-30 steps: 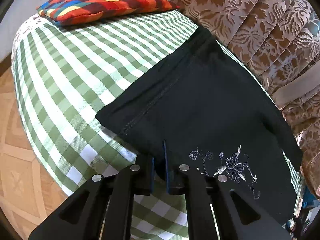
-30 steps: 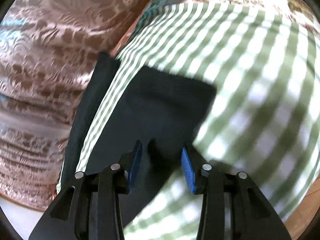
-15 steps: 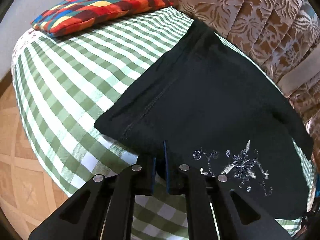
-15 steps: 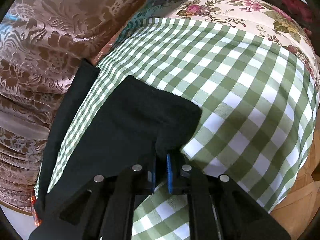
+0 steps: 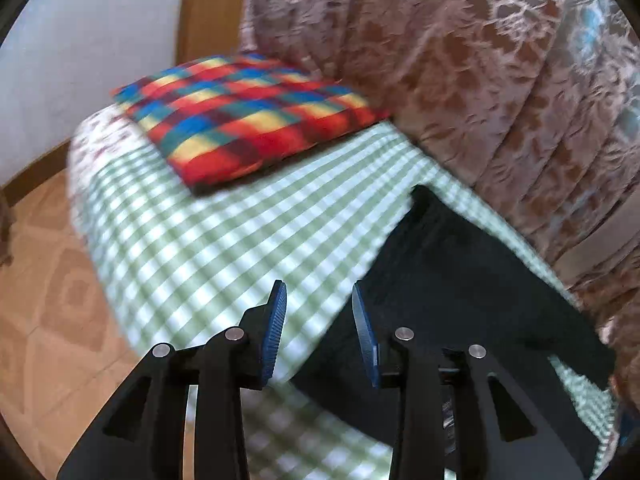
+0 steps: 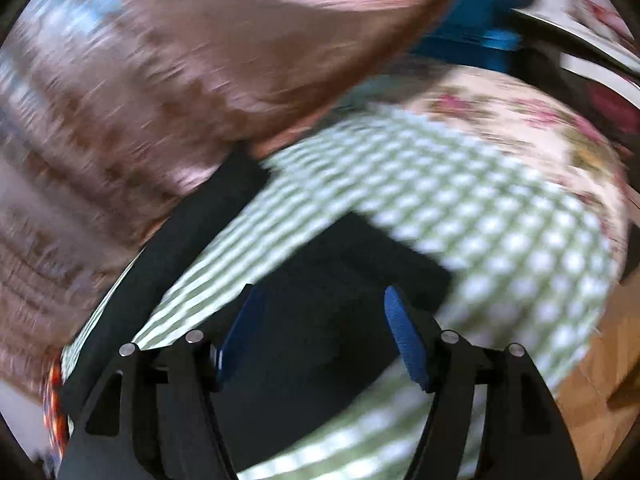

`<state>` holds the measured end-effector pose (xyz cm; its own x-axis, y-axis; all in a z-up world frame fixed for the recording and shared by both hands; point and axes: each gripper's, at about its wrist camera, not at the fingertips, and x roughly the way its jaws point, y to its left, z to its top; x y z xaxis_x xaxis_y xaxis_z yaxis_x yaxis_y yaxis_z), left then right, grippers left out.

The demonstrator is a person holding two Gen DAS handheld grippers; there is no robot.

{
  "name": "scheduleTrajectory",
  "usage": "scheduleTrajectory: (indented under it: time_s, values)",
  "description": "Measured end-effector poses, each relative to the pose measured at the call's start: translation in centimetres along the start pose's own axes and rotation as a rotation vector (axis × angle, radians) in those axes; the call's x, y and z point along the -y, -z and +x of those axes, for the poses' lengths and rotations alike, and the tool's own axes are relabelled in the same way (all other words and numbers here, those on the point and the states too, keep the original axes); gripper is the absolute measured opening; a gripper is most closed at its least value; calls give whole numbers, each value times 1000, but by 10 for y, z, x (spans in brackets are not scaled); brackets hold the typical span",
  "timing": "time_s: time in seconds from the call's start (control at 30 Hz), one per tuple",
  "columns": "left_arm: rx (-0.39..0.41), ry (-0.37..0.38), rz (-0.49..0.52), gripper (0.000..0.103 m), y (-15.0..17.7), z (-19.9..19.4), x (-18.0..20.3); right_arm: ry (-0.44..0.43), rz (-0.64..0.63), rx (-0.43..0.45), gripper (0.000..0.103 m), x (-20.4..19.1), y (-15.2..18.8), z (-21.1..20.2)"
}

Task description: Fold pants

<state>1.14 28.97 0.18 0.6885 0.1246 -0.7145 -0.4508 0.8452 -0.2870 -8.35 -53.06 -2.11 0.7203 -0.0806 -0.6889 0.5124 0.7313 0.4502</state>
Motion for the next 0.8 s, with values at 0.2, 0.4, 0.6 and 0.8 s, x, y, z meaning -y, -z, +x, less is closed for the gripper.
scheduleTrajectory:
  time_s: [0.2, 0.4, 0.6, 0.8]
  values:
    - [-103, 223, -36, 60, -49, 55, 60, -170, -222, -153, 74, -108, 42, 47]
    - [-255, 257, -127, 68, -105, 145, 90, -237, -303, -267, 76, -162, 73, 91]
    - [-405, 198, -99, 68, -138, 226, 109, -218, -323, -323, 77, -182, 79, 122]
    - [-554, 96, 62, 55, -135, 290, 133, -184, -316, -361, 77, -187, 85, 137]
